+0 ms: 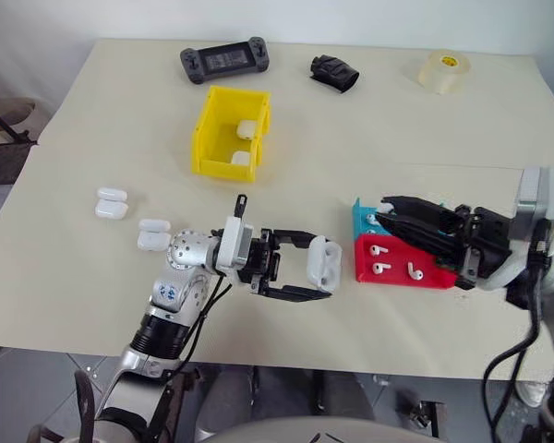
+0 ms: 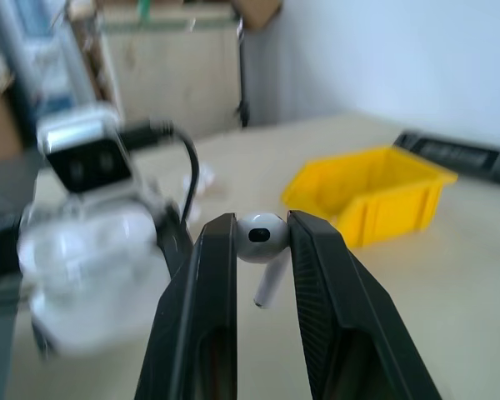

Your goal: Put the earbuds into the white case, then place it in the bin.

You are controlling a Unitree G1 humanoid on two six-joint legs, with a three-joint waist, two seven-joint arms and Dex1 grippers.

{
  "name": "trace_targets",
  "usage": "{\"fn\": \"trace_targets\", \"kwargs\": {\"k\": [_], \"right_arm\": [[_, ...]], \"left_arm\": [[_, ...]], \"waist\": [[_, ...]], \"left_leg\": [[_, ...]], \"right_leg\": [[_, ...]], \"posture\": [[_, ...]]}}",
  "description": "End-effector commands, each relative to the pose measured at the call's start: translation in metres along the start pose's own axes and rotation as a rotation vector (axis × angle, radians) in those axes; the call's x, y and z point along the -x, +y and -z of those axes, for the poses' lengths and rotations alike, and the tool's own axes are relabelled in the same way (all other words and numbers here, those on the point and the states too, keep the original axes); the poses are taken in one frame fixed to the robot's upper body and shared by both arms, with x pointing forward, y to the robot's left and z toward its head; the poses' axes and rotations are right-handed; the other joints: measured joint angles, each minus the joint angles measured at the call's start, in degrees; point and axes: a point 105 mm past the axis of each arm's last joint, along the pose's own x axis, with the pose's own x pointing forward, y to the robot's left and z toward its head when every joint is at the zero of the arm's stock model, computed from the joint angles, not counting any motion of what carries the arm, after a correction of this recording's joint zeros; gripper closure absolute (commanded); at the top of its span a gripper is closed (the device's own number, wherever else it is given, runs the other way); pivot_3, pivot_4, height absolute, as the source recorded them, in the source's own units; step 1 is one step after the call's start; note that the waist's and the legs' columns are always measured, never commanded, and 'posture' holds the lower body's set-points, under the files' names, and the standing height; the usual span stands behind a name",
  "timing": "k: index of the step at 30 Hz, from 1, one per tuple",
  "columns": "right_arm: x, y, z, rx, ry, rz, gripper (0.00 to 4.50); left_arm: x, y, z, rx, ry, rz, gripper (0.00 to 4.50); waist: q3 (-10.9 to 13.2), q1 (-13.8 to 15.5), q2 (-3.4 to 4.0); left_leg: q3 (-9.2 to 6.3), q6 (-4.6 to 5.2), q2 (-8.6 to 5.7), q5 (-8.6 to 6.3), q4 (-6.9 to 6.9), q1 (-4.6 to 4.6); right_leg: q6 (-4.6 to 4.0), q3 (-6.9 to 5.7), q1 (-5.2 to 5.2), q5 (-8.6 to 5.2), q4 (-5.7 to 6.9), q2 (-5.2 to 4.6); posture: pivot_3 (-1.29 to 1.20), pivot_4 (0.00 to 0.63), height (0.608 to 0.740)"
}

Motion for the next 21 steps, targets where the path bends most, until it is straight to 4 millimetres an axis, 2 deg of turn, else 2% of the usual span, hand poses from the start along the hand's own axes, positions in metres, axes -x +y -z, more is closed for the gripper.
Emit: {"fn": "trace_targets", "kwargs": {"k": [1, 4, 8, 15, 21], "right_arm": [[-0.015, 0.015, -0.014, 0.034, -0.131, 0.005, 3.95], [-0.022, 0.023, -0.007, 0.024, -0.141, 0.006, 3.95], [-0.024, 0.024, -0.002, 0.013, -0.166, 0.028, 3.95], [-0.020, 0.025, 0.016, 0.043, -0.119, 0.037, 3.95], [-0.015, 0.024, 0.027, 0.044, -0.112, 0.057, 3.95]], "left_arm": [[-0.004, 0.007, -0.012, 0.005, -0.045, -0.004, 1.74], [-0.005, 0.009, -0.014, 0.017, -0.045, 0.002, 1.74], [-0.005, 0.010, -0.018, 0.023, -0.047, 0.007, 1.74], [-0.010, 0.016, -0.030, 0.027, -0.077, 0.011, 1.74], [-0.010, 0.017, -0.032, 0.025, -0.083, 0.015, 1.74]], "waist": [[0.00, -0.06, 0.01], [0.00, -0.08, 0.01], [0.00, -0.11, 0.01], [0.00, -0.10, 0.01], [0.00, -0.22, 0.01]], "left_leg": [[-0.01, 0.00, 0.01, 0.00, -0.01, 0.00], [-0.01, 0.00, 0.00, 0.00, -0.02, 0.01], [-0.01, 0.01, -0.02, 0.00, -0.04, 0.01], [0.00, 0.01, 0.00, 0.00, -0.05, 0.01], [0.04, 0.02, -0.01, 0.00, -0.07, 0.03]], "right_leg": [[0.00, 0.01, -0.03, 0.00, 0.03, 0.02], [0.00, 0.06, -0.08, 0.00, 0.14, 0.02], [0.00, 0.09, -0.10, 0.00, 0.18, 0.04], [0.00, 0.14, -0.11, 0.00, 0.18, 0.07], [0.00, 0.19, -0.12, 0.00, 0.17, 0.08]], "posture": [[0.00, 0.150, 0.740], [0.00, 0.150, 0.740], [0.00, 0.150, 0.740], [0.00, 0.150, 0.740], [0.00, 0.150, 0.740]]}}
